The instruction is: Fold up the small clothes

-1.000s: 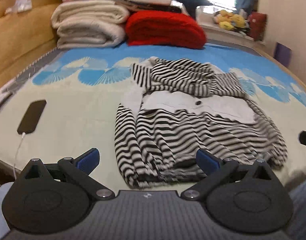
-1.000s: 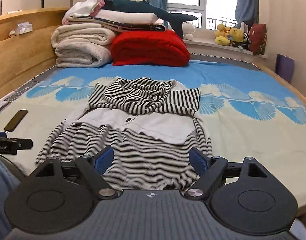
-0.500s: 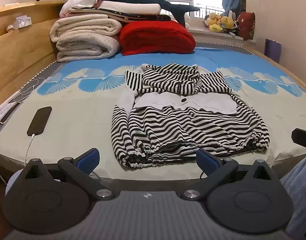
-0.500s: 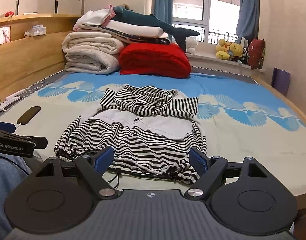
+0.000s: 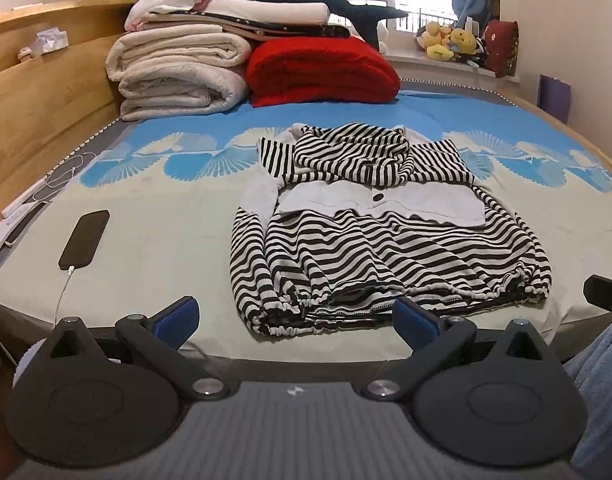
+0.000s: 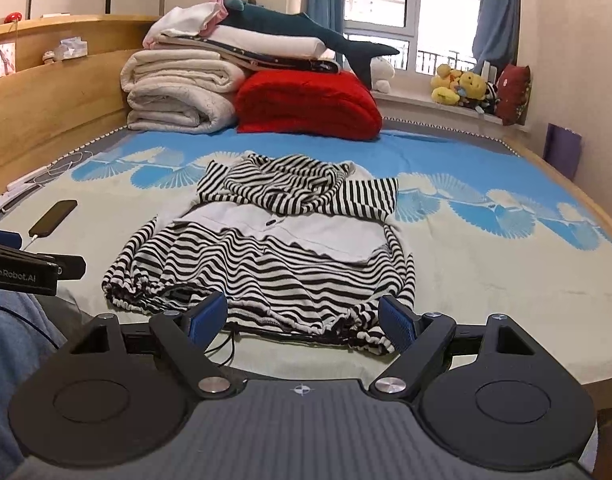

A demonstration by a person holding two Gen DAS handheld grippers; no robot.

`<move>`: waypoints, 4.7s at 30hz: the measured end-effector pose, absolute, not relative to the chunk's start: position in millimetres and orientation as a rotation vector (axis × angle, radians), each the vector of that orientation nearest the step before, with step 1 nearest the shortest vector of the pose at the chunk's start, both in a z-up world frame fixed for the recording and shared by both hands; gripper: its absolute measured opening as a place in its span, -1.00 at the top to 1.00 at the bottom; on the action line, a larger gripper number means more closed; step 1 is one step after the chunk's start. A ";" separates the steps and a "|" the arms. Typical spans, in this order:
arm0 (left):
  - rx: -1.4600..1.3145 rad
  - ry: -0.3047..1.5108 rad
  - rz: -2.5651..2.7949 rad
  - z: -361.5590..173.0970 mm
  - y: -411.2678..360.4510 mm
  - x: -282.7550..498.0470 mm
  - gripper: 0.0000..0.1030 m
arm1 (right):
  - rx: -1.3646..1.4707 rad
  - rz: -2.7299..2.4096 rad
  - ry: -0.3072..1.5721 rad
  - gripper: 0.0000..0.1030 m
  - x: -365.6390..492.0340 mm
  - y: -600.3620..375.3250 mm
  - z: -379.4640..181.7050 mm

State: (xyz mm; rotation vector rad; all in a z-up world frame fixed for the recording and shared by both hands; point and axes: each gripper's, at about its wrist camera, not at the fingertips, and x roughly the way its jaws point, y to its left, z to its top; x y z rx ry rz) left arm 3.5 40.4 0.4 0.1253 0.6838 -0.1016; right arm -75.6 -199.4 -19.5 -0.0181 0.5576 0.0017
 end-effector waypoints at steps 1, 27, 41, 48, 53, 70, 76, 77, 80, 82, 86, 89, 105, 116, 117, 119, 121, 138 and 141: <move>0.127 0.687 -0.100 -1.1 39.7 5.3 -0.99 | -0.017 0.001 0.563 -0.62 -73.6 -200.0 -20.8; -0.043 0.887 -0.075 -96.7 95.8 202.7 -0.99 | 0.275 -0.265 0.897 -0.68 115.2 -318.4 -136.3; -0.177 1.077 -0.263 -92.7 112.4 211.1 0.70 | 0.347 -0.071 0.985 0.77 124.0 -316.2 -134.7; -0.226 0.978 -0.324 -36.1 138.7 163.3 0.82 | 0.558 0.008 0.887 0.78 67.9 -346.8 -77.0; -0.237 0.997 -0.363 -30.1 149.5 94.3 0.89 | 0.663 0.032 0.931 0.78 -2.3 -358.1 -70.4; -0.307 0.886 -0.284 41.3 98.5 334.8 0.89 | 0.781 -0.064 0.892 0.79 209.6 -404.7 -2.4; -0.359 0.936 0.084 -5.6 82.6 503.2 -0.64 | 0.753 -0.411 0.928 -0.64 385.0 -423.4 -38.6; -0.362 0.918 0.088 -7.1 83.9 506.1 -0.65 | 0.756 -0.425 0.918 -0.62 385.1 -422.5 -41.7; -0.346 0.867 0.016 -10.4 91.5 483.3 -0.87 | 0.803 -0.288 0.800 -0.65 349.3 -422.7 -50.5; -0.312 0.858 0.006 -19.3 94.7 454.2 -0.97 | 0.780 -0.257 0.735 -0.66 319.2 -419.6 -58.4; -0.291 0.901 -0.009 -50.5 98.7 406.8 -0.97 | 0.638 -0.285 0.674 -0.66 287.1 -415.9 -82.2; -0.272 0.921 0.001 -75.5 99.0 396.2 -0.97 | 0.497 -0.300 0.671 -0.64 295.3 -416.5 -92.0; -0.227 1.002 -0.077 -109.9 81.0 449.7 -0.97 | 0.387 -0.147 0.768 0.94 390.6 -390.9 -142.6; -0.164 0.952 -0.076 -101.0 73.5 440.5 -0.97 | 0.389 -0.357 0.536 0.95 378.3 -408.6 -109.9; -0.171 0.950 -0.075 -100.6 74.5 440.7 -0.97 | 0.396 -0.380 0.529 0.95 378.3 -413.5 -111.8; -0.181 0.954 -0.075 -101.2 76.3 441.2 -0.97 | 0.415 -0.374 0.559 0.95 382.5 -418.1 -123.5; -0.175 0.963 -0.070 -103.1 76.9 442.2 -0.97 | 0.430 -0.359 0.635 0.92 388.7 -416.9 -142.6; -0.011 1.040 -0.427 -102.7 116.0 366.1 -0.97 | 0.362 -0.253 0.657 -0.16 222.2 -405.6 -80.8; -0.024 1.032 -0.435 -101.4 120.0 343.9 -0.97 | 0.335 -0.231 0.706 -0.15 193.0 -392.1 -98.2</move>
